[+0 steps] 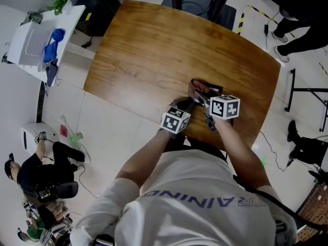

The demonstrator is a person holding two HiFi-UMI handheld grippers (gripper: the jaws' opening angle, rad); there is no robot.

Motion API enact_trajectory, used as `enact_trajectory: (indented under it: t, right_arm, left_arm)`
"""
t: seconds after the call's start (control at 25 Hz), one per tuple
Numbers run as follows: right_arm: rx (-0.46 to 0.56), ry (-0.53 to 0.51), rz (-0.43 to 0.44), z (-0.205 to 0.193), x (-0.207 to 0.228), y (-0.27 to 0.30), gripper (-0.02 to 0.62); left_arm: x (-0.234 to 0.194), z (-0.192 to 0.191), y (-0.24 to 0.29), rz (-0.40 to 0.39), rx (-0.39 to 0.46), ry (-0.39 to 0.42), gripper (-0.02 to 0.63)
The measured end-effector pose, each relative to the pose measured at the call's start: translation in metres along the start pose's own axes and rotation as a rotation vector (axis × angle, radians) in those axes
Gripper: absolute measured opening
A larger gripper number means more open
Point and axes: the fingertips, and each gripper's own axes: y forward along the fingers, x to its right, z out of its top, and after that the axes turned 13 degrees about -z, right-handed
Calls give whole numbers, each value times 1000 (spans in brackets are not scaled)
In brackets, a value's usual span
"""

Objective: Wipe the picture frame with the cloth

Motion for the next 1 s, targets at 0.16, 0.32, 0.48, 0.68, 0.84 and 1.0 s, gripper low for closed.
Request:
enact_trajectory:
  t: [0.16,0.32,0.48,0.68,0.84,1.0]
  right_arm:
    - [-36,5,-30,-11,0,13,124]
    - [-40,-4,-49,-12,8,9,124]
    - [-37,-2,-103,-16,31,-6,124]
    - [-8,20,-158,-21,61,-31,126]
    - [7,12,-213,-23,88,-55,126]
    - [20,-46,-255,-25,101,-73,127]
  left_arm:
    - [0,-1,-1,-11,-4,-11,3]
    - [0,0,-1,-10,-3,-10,3]
    - [1,-1,-2,-13,-5,-13,5]
    - [-1,-1,-2,-12,-6,-13,4]
    - [-1,0,-3,-11,-7,-15,5]
    - [0,0,-2,-10,-6,-14,3]
